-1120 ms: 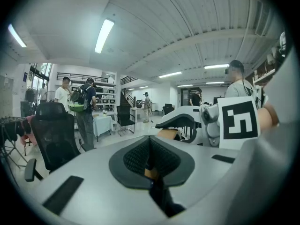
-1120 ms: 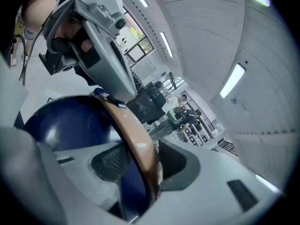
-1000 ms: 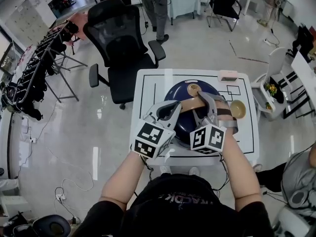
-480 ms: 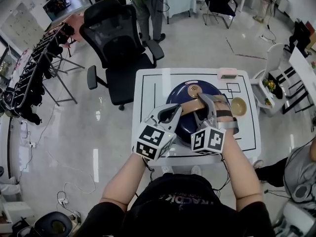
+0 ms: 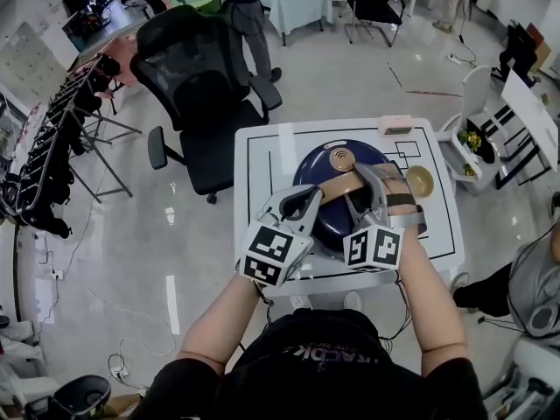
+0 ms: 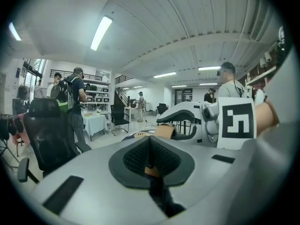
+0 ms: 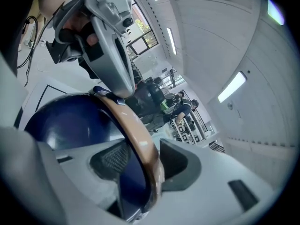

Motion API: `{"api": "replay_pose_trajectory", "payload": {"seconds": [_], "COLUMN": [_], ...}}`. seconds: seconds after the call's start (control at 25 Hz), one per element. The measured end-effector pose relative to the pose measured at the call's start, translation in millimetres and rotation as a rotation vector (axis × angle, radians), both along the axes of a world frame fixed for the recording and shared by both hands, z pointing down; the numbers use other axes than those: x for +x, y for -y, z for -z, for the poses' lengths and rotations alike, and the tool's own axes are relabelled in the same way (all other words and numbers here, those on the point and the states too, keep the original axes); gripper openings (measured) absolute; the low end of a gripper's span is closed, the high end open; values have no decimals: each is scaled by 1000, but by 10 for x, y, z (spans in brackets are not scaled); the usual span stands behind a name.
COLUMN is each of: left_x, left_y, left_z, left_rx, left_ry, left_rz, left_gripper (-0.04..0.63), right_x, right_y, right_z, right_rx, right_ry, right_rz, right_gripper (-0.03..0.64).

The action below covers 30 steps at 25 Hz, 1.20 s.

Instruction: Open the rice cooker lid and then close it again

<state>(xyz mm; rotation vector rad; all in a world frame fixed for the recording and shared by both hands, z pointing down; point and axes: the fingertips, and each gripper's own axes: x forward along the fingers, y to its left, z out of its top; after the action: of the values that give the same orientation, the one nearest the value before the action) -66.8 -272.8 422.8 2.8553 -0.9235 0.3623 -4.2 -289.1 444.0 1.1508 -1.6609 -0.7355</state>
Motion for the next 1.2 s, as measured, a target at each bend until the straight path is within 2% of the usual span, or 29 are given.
{"api": "replay_pose_trajectory", "payload": {"seconds": [0.12, 0.24, 0.36, 0.44, 0.48, 0.6, 0.72, 0.84, 1.0, 1.2], "left_x": [-54, -61, -16, 53, 97, 254, 448, 589, 691, 656], "left_y": [-5, -74, -225, -367, -448, -741, -1100, -1484, -2017, -2519], "left_z": [91, 202, 314, 375, 399, 449, 472, 488, 506, 525], "left_rx": [9, 22, 36, 45, 49, 53, 52, 59, 64, 82], "left_ry": [-33, -68, -93, -108, -114, -130, -131, -128, -112, -105], "left_rz": [14, 26, 31, 32, 33, 44, 49, 63, 94, 173], "left_gripper": [4, 3, 3, 3, 3, 3, 3, 3, 3, 3], "right_x": [73, 169, 259, 363, 422, 605, 804, 922, 967, 937], "right_y": [-139, -349, -590, -749, -831, -1111, -1432, -1776, -2240, -2665], "right_z": [90, 215, 428, 594, 674, 872, 978, 1011, 1015, 948], "right_rx": [33, 59, 39, 49, 54, 34, -2, -29, -56, -104], "right_ry": [28, 134, 371, 580, 688, 974, 1142, 1180, 1147, 1146], "right_rz": [-24, -18, -16, -20, -18, -4, 15, 45, 88, 141], "right_gripper": [190, 178, 146, 34, 2, 2, 2, 2, 2, 2]}}
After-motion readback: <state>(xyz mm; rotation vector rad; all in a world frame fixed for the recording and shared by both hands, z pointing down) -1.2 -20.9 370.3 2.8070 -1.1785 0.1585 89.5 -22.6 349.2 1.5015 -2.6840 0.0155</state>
